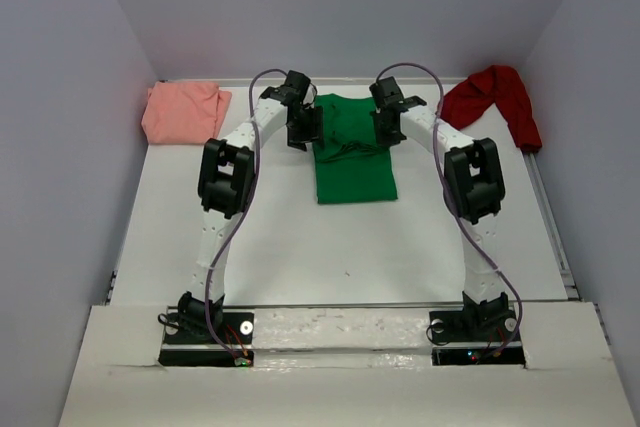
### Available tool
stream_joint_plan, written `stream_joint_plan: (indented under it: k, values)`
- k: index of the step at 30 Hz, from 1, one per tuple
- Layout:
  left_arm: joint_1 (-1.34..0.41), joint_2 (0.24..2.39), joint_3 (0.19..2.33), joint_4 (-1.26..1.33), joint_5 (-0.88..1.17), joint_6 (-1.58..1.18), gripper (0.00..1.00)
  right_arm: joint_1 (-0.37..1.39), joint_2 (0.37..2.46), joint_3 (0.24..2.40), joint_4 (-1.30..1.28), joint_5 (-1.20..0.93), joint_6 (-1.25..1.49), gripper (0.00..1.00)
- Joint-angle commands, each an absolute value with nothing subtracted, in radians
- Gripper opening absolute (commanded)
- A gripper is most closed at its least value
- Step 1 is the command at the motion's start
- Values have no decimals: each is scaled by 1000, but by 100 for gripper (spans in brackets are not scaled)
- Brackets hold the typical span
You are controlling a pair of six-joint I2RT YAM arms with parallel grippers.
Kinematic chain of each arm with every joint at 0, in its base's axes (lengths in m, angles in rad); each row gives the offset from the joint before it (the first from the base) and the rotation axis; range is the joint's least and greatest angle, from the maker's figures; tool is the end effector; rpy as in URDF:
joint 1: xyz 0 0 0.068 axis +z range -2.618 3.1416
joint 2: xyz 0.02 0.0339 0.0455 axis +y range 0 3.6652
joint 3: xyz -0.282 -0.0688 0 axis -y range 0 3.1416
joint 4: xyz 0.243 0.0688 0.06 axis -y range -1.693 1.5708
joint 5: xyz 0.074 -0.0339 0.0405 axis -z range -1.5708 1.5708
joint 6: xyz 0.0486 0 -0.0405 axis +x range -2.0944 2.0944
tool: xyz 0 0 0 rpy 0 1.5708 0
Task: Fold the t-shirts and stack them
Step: Fold the tshirt
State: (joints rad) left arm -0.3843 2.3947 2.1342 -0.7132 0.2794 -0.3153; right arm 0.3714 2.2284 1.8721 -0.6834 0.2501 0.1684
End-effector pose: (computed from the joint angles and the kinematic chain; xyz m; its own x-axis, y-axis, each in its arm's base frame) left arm 0.5003 -0.2168 0.2006 -0.8852 0.0364 -0.4638 0.2415 0.8881 -0.3912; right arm 0.4725 0.1711 0.2038 -0.8315 -0.1496 -0.5351 -0.0968 0.9874 -0.1255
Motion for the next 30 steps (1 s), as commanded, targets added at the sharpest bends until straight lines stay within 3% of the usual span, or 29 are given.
stream_joint_plan:
  k: [1, 6, 12, 18, 21, 23, 24, 25, 30]
  values:
    - [-394, 2298, 2089, -663, 180, -296, 63, 362, 2258, 1968, -614, 247, 98, 16]
    - [-431, 2195, 2013, -597, 107, -298, 64, 362, 2293, 2112, -611, 284, 40, 47]
    - [-460, 2096, 1896, -578, 83, -319, 64, 362, 2300, 2227, -656, 304, 37, 58]
    - [-534, 1918, 1757, -540, -104, -351, 64, 362, 2155, 2034, -649, 275, 93, 57]
    - [-548, 1907, 1701, -517, -23, -367, 59, 374, 2065, 1881, -612, 244, 121, 52]
    - [-564, 1933, 1689, -508, 37, -367, 35, 374, 2014, 1777, -574, 233, 135, 32]
    - [-572, 1943, 1687, -506, 37, -383, 12, 374, 2005, 1751, -563, 232, 137, 0]
    - [-572, 1953, 1684, -502, 43, -388, 0, 374, 1999, 1735, -558, 235, 141, 0]
    - [-589, 2035, 1733, -472, 72, -391, 0, 374, 2013, 1712, -540, 210, 146, 0]
